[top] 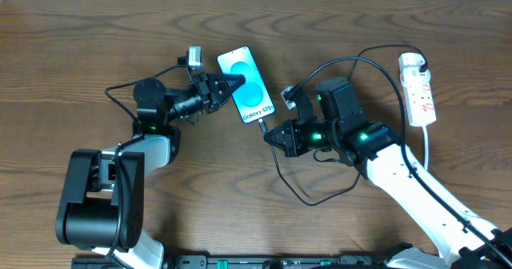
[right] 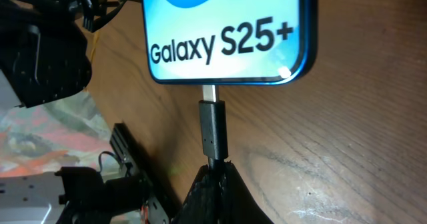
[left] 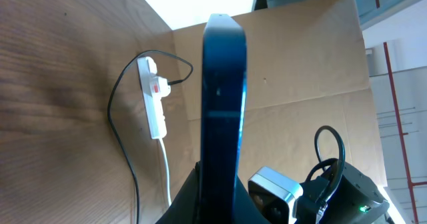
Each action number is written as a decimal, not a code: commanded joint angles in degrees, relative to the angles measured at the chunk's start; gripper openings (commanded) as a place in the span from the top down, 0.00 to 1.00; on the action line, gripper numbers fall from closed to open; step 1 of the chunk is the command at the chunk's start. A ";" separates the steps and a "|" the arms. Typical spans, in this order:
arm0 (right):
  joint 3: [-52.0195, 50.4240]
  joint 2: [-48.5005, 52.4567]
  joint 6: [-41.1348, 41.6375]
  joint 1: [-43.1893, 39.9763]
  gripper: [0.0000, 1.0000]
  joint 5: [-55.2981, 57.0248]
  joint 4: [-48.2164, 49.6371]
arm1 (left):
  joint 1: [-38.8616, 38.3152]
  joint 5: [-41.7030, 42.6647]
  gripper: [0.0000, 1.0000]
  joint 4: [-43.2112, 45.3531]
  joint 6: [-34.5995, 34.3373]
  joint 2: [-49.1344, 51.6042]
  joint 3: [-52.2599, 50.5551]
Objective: Plug charger to phone and switch on socket
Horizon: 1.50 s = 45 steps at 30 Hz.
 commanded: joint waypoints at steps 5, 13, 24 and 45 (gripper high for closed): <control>0.37 0.15 0.74 -0.39 0.99 2.43 2.05 | -0.17 1.66 0.92 0.68 1.31 -0.55 1.62; 0.37 0.15 0.74 -0.39 0.99 1.29 3.30 | -0.17 1.68 0.92 0.68 1.75 -0.55 1.62; 0.37 0.15 0.72 -0.39 0.99 -0.59 3.34 | -0.17 1.68 0.93 0.68 2.60 -0.55 1.62; 0.37 0.15 -0.37 -0.33 0.99 8.94 8.98 | -0.20 3.15 0.93 0.68 2.56 -0.55 1.62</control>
